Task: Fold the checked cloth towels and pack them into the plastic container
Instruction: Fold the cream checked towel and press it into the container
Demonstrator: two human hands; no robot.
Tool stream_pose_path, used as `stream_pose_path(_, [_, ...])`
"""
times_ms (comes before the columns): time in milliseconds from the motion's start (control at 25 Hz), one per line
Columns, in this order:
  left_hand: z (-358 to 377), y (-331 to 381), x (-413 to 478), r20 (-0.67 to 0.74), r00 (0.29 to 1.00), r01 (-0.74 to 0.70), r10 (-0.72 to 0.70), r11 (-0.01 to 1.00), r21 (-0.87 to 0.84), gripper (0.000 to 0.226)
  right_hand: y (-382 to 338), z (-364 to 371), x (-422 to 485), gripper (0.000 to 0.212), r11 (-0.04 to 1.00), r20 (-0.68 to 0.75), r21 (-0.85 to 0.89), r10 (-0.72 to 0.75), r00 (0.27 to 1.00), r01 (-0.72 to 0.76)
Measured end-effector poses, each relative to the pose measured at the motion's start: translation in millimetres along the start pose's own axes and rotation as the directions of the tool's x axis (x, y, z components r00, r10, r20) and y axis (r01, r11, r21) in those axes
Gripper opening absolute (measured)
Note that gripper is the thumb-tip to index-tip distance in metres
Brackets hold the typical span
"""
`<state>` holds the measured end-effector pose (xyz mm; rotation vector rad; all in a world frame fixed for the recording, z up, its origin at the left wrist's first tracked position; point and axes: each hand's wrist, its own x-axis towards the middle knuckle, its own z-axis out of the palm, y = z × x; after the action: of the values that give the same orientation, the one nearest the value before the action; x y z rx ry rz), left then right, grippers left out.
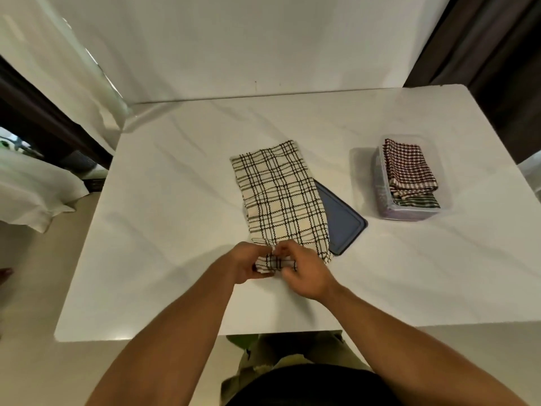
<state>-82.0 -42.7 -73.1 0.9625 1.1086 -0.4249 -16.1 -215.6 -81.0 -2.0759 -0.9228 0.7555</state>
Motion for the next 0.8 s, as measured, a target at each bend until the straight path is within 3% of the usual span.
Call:
stream_pose_path(80, [3.0,2.3,-0.5,-0.057,0.998,-0.03,0.026,0.998,-0.06,0.029,27.6,-3.9,-13.1,0.043,0.985,-0.321,-0.1,0.1,0.942,-0.139])
stream_pose_path(120, [4.1,5.8,-4.1,-0.069,0.997,-0.042,0.036,0.996,-0.084,0.026,40.6,-7.3,-17.8,0.047,0.956,-0.388,-0.189,0.137,0.911,-0.224])
stream_pose_path(240, [5.3,13.9,-11.2,-0.097,0.993,-0.076,0.065,0.991,-0.11,0.023,66.9,-11.6,-20.3,0.052,0.847,-0.312,-0.437,0.174,0.934,-0.304])
stream_pose_path(320, [5.7,18.7,-14.7,-0.118,0.989,-0.097,0.085,0.99,-0.099,0.023,68.5,-18.9,-11.1,0.039,0.852,-0.305,-0.438,0.162,0.939,-0.289])
stream_pose_path(400, [6.5,22.6,-17.2,-0.152,0.982,-0.128,0.114,0.989,-0.081,0.021,65.5,-29.2,-4.6,0.026,0.909,-0.308,-0.334,0.143,0.94,-0.248])
stream_pose_path(520, [2.8,30.6,-20.4,-0.211,0.965,-0.173,0.156,0.983,-0.065,0.017,57.7,-41.8,-1.5,0.02,0.972,-0.334,0.144,0.223,0.916,-0.184])
stream_pose_path(640, [-6.9,41.2,-21.4,-0.264,0.951,-0.18,0.16,0.982,-0.054,0.016,49.8,-59.0,7.4,0.015,0.827,-0.254,0.527,0.371,0.893,-0.194])
stream_pose_path(800, [-14.4,59.1,-26.1,-0.327,0.925,-0.223,0.194,0.974,-0.051,0.02,28.2,-86.1,18.5,0.014,0.708,-0.15,0.665,0.437,0.887,-0.237])
